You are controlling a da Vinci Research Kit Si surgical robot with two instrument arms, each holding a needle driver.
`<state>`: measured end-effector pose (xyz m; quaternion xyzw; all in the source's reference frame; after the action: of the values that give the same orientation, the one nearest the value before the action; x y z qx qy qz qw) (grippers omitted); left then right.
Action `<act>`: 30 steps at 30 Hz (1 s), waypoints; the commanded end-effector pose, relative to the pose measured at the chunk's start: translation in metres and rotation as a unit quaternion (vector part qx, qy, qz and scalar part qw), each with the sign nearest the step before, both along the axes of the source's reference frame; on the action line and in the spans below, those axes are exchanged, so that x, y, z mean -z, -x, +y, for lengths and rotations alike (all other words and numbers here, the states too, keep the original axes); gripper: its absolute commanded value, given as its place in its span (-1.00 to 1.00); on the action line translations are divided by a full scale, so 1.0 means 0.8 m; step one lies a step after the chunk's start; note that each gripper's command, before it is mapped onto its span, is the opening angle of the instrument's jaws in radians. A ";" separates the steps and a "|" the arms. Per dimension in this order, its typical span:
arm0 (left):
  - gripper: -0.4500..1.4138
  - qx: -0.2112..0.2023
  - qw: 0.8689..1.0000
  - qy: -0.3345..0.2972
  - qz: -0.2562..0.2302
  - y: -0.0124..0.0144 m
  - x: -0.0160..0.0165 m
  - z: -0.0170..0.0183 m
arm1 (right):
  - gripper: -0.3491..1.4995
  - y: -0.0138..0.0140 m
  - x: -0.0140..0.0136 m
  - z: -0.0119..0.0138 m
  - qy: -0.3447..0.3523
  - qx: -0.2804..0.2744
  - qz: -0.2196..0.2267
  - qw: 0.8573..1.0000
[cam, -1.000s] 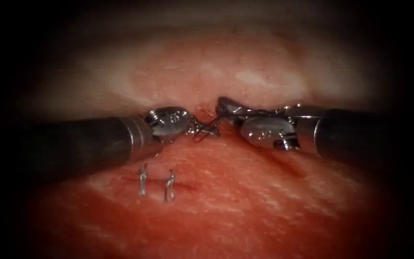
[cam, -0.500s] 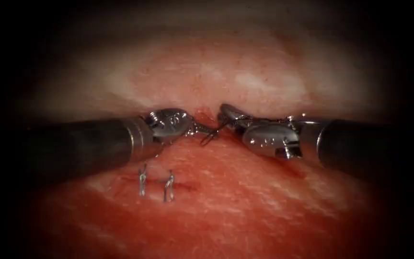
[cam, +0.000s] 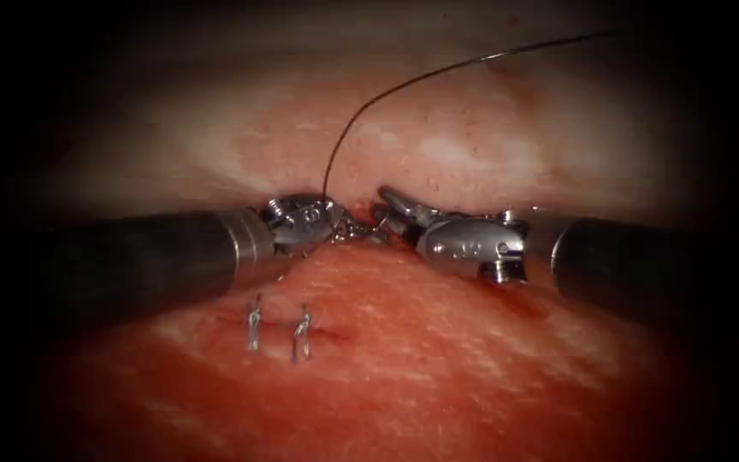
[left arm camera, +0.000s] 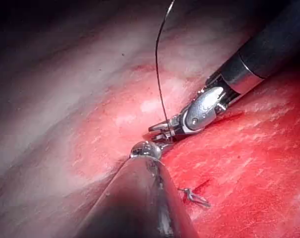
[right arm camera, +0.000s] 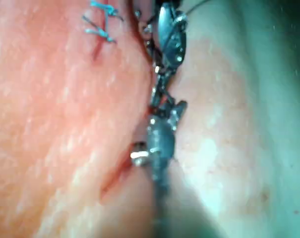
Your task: Wound Closure
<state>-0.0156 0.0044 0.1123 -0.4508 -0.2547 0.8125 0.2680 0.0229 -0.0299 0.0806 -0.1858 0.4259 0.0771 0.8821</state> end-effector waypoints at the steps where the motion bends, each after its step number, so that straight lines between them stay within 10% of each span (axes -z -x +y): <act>1: -0.93 0.000 1.000 -0.001 0.000 0.0007 -0.0008 -0.0003 | -1.00 -0.0009 -0.0011 0.0001 -0.001 0.000 0.002 1.000; 30: -0.91 -0.003 1.000 -0.002 0.003 0.0008 -0.0007 -0.0005 | -1.00 -0.0004 0.0028 0.0000 -0.037 -0.016 -0.061 0.997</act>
<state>-0.0156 0.0042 0.1122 -0.4467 -0.2557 0.8147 0.2672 0.0224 -0.0300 0.0776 -0.1623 0.3621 0.0949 0.9130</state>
